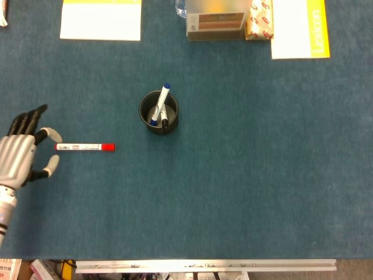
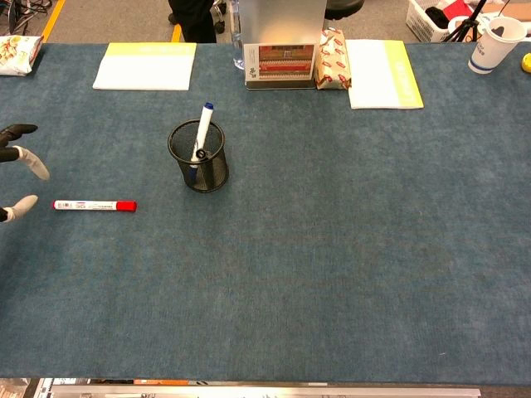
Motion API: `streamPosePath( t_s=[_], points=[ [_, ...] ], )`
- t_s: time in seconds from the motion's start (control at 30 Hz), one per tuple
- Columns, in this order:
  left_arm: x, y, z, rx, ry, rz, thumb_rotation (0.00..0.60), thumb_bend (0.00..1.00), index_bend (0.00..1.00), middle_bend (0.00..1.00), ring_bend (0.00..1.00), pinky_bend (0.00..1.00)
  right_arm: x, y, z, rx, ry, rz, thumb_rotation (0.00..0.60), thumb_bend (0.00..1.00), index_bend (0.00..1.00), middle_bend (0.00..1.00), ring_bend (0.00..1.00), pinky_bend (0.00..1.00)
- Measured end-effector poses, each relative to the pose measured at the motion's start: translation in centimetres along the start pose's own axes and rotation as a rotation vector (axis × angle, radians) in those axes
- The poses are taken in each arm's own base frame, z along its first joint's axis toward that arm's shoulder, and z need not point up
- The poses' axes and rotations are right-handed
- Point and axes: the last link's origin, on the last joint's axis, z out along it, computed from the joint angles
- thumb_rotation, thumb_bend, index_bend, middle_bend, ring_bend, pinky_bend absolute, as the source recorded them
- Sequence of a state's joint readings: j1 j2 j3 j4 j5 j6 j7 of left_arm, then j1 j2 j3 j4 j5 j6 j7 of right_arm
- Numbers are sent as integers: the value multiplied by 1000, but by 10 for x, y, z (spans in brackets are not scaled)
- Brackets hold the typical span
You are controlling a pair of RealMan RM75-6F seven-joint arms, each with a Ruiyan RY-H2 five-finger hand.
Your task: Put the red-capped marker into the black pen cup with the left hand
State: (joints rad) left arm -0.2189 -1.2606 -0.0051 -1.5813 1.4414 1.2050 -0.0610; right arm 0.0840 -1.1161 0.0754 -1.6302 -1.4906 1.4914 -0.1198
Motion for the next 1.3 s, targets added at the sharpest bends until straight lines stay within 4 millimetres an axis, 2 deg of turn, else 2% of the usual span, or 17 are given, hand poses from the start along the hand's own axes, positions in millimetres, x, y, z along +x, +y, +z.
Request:
streamPosePath(
  t_s=[0.47,0.77,1.07,1.2,1.3],
  points=[
    [-36,1,34,-8,-70,55,600,370,411,0,0,0,0,1,1,-2,1,0,600,87,214,220,217,439],
    [-40,7,45,-12,-83,44,600,370,409,0,0,0,-1,1,1,-3,-7,-3,600,87,214,226,220,439],
    [-45,16,53,-23,-97,41,599,276,409,0,0,0,-1,1,1,-3,-9,-3,600,87,214,231,220,439],
    [-48,18,56,-22,-103,44,562,267,409,0,0,0,-1,1,0,-2,-9,-2,600,87,215,232,220,439],
    [-49,18,57,-18,-108,47,561,267,410,0,0,0,-1,1,0,-2,-10,-2,600,87,214,233,220,439]
  ],
)
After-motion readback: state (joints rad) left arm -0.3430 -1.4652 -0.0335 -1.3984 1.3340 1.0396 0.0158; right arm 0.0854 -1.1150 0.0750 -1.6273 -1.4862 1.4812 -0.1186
